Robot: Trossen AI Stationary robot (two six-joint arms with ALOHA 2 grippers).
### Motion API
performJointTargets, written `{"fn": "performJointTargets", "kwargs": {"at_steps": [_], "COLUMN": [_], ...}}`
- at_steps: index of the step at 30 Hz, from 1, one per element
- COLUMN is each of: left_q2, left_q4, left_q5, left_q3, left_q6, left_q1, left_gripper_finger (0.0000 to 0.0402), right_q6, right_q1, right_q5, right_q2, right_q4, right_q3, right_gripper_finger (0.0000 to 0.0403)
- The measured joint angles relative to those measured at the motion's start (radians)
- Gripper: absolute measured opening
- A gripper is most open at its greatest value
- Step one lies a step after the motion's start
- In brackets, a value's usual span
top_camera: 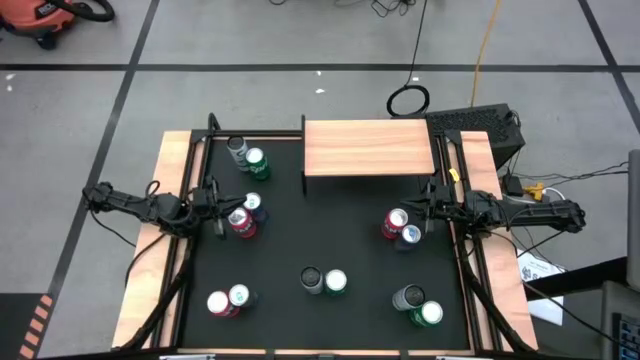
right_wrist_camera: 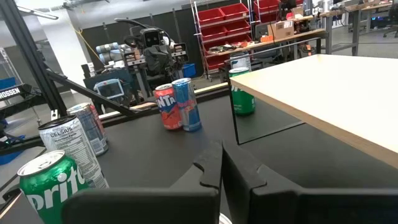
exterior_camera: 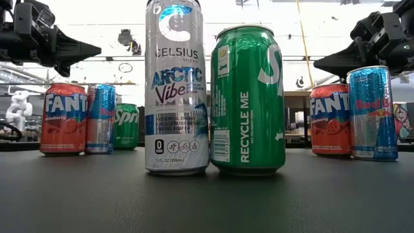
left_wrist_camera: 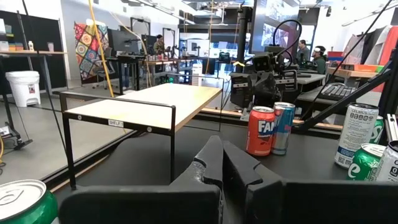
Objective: Place canned beverage on shelf
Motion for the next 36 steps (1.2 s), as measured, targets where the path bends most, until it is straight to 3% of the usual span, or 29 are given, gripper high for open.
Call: {"fn": "performJointTargets", "kwargs": {"at_steps": [15,17,20,24,36], "left_q2": [0.000,0.000,0.000,0.000,0.000], "left_q4": [0.000,0.001,0.002,0.014,0.012], "left_q5": [0.000,-0.005,-0.026,-0.028,-0.026], "left_q3": [0.000,0.000,0.000,0.000,0.000], "left_q6": [0.001,0.079,0.319,0.484,0.504], "left_q1": [0.000,0.001,0.001,0.001,0.001], "left_gripper_finger": [0.0001,0.0001,0.0001,0.0001,0.0001], "right_q6": [0.000,0.000,0.000,0.000,-0.082], "right_q1": [0.000,0.000,0.000,0.000,-0.001], "right_q5": [0.000,0.000,0.000,0.000,0.035], "right_q2": [0.000,0.000,0.000,0.000,0.000], "right_q4": [0.000,0.000,0.000,0.003,0.101], "right_q3": [0.000,0.000,0.000,0.000,0.000], "right_gripper_finger": [0.0000,0.0000,0.0000,0.0000,0.0000]}}
